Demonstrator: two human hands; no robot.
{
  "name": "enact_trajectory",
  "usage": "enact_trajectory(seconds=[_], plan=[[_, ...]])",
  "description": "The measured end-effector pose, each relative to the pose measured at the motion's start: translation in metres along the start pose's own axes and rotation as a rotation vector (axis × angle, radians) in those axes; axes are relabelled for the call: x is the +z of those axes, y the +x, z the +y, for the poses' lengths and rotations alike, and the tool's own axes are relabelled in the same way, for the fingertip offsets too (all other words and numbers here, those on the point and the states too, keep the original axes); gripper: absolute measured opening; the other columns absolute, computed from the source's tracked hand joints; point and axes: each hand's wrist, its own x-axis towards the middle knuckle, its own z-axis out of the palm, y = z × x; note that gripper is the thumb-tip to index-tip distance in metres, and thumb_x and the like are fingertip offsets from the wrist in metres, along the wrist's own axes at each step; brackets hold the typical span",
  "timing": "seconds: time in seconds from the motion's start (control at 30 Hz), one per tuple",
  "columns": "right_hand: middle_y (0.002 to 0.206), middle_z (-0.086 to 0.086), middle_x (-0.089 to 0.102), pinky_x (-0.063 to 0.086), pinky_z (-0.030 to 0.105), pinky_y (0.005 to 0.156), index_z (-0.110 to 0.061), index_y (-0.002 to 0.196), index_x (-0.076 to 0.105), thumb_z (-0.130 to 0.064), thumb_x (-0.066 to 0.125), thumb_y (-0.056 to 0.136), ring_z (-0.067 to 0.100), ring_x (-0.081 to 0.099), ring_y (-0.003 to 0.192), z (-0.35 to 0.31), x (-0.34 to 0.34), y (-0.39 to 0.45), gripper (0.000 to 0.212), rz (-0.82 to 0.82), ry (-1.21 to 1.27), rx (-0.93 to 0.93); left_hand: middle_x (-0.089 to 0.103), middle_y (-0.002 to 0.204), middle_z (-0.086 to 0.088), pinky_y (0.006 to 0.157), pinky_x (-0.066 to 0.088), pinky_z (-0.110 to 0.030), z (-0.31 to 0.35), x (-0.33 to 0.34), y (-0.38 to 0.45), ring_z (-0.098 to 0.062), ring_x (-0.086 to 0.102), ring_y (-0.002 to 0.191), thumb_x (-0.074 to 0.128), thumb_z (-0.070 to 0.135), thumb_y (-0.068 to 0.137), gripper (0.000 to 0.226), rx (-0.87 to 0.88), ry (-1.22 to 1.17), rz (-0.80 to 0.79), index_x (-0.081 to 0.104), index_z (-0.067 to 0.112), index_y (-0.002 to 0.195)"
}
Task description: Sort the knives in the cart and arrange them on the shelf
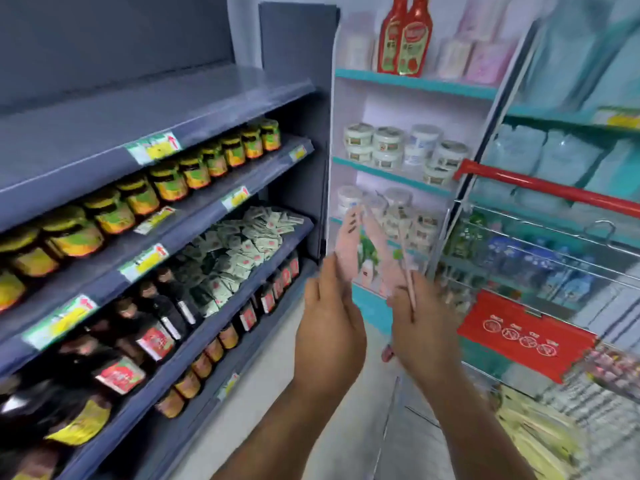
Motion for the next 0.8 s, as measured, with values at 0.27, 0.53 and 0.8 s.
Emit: enact_trajectory(seconds=[0.27, 0.53, 0.8], plan=[[0.106, 0.009, 0.065, 0.031, 0.027, 0.067, -0.014, 0.128, 0.049, -0.016, 0.041, 0.098, 0.031, 0.059, 0.1, -0.174, 0.097, -0.04, 0.031, -0.123, 0.065, -0.214, 0.043, 0.117, -0.008, 0.074, 0.032, -0.019, -0.058, -0.206, 0.01, -0.015, 0.038, 0.098, 0.038, 0.01, 0.096, 0.056, 0.07, 0.096, 0.187, 0.021, 0.014, 0.148], [0.138, 0.004, 0.052, 0.038, 0.027, 0.084, -0.029, 0.149, 0.024, -0.014, 0.039, 0.099, 0.027, 0.052, 0.119, -0.315, 0.182, -0.085, 0.054, -0.336, 0.149, -0.441, 0.042, 0.105, -0.01, 0.081, 0.046, -0.044, -0.111, -0.364, 0.0, -0.021, 0.036, 0.088, 0.037, -0.001, 0.087, 0.031, -0.037, 0.208, 0.399, 0.04, 0.004, 0.118], [0.144, 0.005, 0.039, 0.035, 0.026, 0.087, -0.027, 0.15, 0.018, -0.014, 0.032, 0.101, 0.023, 0.044, 0.123, -0.405, 0.253, -0.101, 0.053, -0.554, 0.085, -0.591, 0.034, 0.114, -0.007, 0.076, 0.047, -0.034, -0.143, -0.462, -0.008, -0.017, 0.044, 0.087, 0.034, -0.013, 0.074, 0.066, -0.168, 0.266, 0.52, 0.033, 0.015, 0.133]])
